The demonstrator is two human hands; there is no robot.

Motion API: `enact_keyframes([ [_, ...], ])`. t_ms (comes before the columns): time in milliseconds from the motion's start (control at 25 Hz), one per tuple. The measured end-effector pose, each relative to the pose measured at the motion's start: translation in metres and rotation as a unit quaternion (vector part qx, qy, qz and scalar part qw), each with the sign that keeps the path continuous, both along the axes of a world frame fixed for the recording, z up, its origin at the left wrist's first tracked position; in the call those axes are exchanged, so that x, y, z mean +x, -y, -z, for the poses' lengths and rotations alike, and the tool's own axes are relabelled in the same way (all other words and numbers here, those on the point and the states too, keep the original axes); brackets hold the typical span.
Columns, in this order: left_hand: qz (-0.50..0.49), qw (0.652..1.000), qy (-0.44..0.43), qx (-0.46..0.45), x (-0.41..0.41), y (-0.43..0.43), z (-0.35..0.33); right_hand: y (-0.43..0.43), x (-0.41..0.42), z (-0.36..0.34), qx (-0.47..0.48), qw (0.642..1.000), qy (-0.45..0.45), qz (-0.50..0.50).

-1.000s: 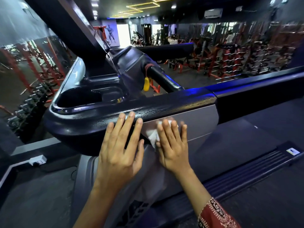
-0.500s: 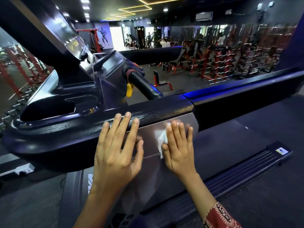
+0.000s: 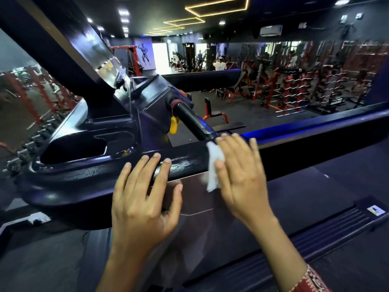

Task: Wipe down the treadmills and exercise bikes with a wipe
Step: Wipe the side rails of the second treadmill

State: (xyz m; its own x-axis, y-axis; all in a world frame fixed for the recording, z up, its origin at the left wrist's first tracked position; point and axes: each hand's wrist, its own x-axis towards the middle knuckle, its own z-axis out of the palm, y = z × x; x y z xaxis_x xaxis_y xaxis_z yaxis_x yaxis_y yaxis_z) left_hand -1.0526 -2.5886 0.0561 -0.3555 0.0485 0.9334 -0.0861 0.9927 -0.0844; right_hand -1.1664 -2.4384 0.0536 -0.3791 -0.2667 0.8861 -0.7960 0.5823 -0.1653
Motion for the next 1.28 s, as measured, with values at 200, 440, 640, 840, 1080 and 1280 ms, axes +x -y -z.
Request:
enact_keyframes([
  [200, -0.016, 1.000, -0.012, 0.010, 0.022, 0.022, -0.002, 0.048, 0.032, -0.027, 0.056, 0.998, 0.006, -0.028],
  [440, 0.007, 1.000, 0.002, 0.005, 0.035, 0.035, -0.005, 0.049, 0.025, -0.033, 0.098, 0.995, 0.005, -0.001],
  [640, 0.057, 0.998, 0.006, 0.006, 0.018, 0.021, -0.006, 0.029, 0.032, -0.014, 0.020, 0.997, 0.050, 0.058],
  [840, 0.089, 0.996, 0.027, 0.002, -0.020, -0.014, -0.014, 0.009, 0.002, -0.025, 0.057, 0.997, 0.035, 0.029],
  [1080, 0.118, 0.991, 0.061, 0.027, -0.078, -0.079, -0.021, -0.074, -0.052, -0.011, 0.022, 0.999, 0.011, 0.041],
  [1280, 0.173, 0.976, 0.126, 0.033, -0.158, -0.181, -0.031, -0.182, -0.101, -0.018, 0.046, 0.995, 0.072, 0.053],
])
